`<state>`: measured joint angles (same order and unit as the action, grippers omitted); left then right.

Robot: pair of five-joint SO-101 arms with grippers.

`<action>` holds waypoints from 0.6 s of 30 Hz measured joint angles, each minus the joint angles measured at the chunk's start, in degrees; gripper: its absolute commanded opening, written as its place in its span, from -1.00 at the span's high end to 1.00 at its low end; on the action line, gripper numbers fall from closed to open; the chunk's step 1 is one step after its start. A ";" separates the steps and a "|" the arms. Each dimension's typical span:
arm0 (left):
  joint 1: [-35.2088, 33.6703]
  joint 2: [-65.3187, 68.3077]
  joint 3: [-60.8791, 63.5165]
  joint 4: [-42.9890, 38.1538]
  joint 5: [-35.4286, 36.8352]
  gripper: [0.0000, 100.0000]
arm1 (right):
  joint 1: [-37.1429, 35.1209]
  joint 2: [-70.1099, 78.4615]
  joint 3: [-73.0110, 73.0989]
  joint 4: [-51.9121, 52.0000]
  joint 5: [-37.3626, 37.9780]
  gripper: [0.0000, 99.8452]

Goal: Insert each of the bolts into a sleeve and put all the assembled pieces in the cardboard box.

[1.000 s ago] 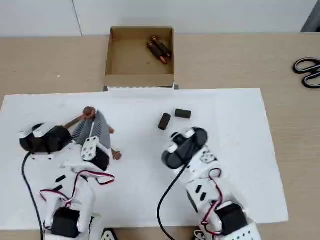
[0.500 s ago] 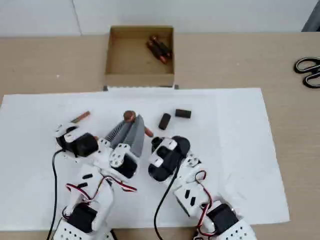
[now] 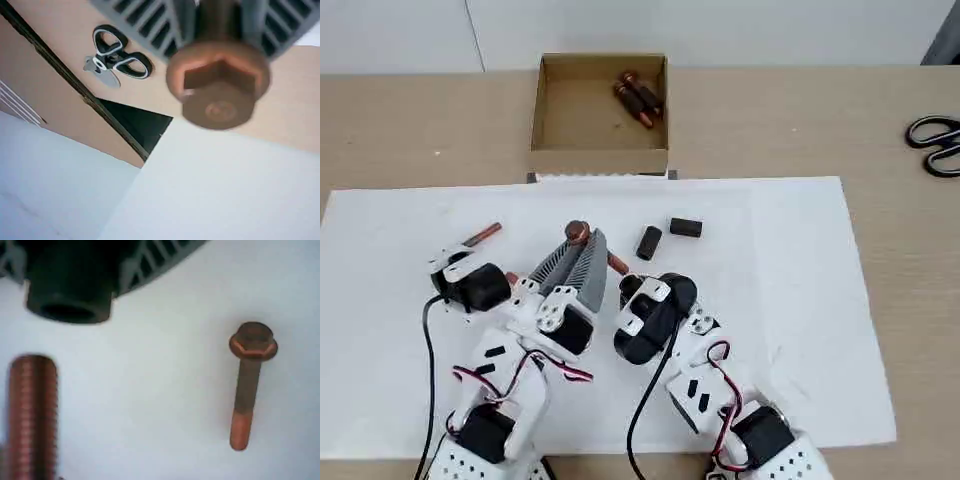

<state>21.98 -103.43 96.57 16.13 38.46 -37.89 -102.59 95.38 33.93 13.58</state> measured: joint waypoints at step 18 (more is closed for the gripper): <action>-1.49 -0.09 -0.26 -0.88 0.00 0.99 | 0.09 -0.35 0.26 -9.41 5.19 1.00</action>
<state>20.48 -103.52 96.31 15.25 38.46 -37.80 -102.95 95.65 24.53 18.77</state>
